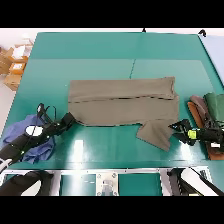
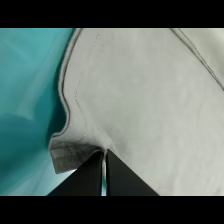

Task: Fold the shirts.

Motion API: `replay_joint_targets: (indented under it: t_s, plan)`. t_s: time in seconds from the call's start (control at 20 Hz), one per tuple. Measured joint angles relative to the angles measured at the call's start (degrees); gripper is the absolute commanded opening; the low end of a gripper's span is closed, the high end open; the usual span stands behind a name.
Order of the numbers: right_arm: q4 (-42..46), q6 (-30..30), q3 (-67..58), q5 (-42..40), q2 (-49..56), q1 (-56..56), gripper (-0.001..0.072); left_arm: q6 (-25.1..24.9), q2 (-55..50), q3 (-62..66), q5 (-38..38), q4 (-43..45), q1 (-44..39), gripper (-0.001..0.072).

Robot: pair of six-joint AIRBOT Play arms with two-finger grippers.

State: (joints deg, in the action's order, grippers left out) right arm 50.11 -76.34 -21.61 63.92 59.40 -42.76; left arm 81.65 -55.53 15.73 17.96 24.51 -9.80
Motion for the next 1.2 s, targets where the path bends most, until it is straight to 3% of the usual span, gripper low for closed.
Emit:
replay_joint_targets:
  t_s: [0.2,0.25,0.3,0.4,0.75,1.0,1.2]
  plan:
    - [-2.05,0.00,4.44,0.81,0.76,0.35,0.0546,-3.82,0.07,0.00,4.11,-0.04,6.58,0.0023]
    - [-3.80,0.00,5.09,0.46,1.01,0.39,0.0434,-5.18,0.07,0.00,5.53,-0.07,8.41,0.0023]
    - [-3.87,0.13,5.60,-0.44,1.16,0.44,0.0248,-6.56,0.07,0.00,6.64,-0.07,9.92,0.0023]
    - [-3.61,1.77,6.21,-2.08,1.40,0.48,0.0023,-8.68,0.07,0.00,8.55,-0.07,11.82,0.0023]
    - [-4.94,3.17,4.76,0.33,0.33,-0.87,0.0023,-12.72,0.07,2.08,14.71,3.26,13.73,0.0022]
    - [3.37,-4.09,-0.09,3.65,-3.72,-2.51,0.0022,-1.29,0.07,11.80,28.04,25.49,13.92,0.0023]
    - [5.95,-6.71,-1.64,4.72,-5.49,-2.80,0.0022,3.19,0.07,16.57,33.66,33.77,13.90,0.0022]
